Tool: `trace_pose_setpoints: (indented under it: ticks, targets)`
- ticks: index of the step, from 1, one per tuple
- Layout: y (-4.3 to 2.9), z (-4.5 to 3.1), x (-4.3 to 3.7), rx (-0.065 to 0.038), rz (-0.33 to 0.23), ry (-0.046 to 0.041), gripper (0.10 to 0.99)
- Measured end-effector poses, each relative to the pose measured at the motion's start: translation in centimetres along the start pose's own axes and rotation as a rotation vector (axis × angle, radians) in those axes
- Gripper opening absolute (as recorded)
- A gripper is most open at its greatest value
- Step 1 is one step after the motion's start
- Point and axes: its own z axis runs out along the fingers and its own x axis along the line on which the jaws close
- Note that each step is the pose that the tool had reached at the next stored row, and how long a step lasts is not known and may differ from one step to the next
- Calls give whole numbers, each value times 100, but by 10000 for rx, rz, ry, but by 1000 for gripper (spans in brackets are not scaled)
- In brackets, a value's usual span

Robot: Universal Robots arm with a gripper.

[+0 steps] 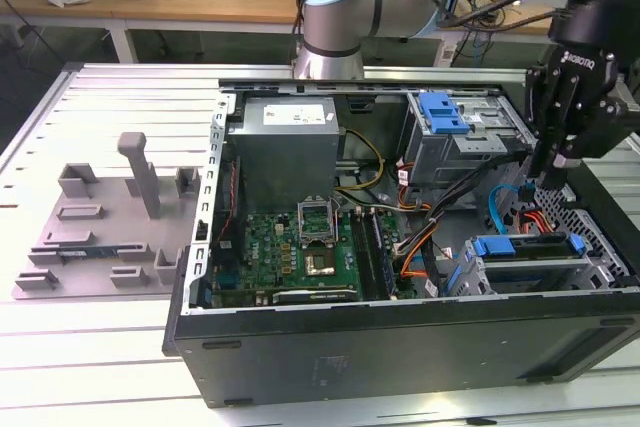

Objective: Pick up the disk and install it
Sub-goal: 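Insert the second disk wire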

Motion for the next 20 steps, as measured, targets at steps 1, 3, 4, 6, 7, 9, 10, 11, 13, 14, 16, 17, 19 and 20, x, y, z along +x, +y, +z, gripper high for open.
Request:
trace_pose_setpoints:
  ticks: [1,3,4,6,7,9,10,11,13,14,16,17,19,20]
  targets:
    - [17,65,-58,-140,427,142,302]
    - [28,99,-127,-153,515,311,302]
    - [28,101,-127,-152,516,315,302]
    - [28,102,-127,-154,515,321,302]
    - [28,105,-125,-156,515,325,302]
    - [28,106,-122,-156,515,332,302]
    - [27,106,-121,-155,515,335,302]
    - [27,106,-120,-156,515,338,302]
    - [27,107,-119,-155,515,343,302]
    - [28,107,-119,-155,515,347,302]
    - [29,110,-120,-154,516,353,161]
    - [29,111,-121,-155,516,354,161]
    - [30,111,-121,-154,516,355,161]
    - [33,113,-121,-155,518,353,161]
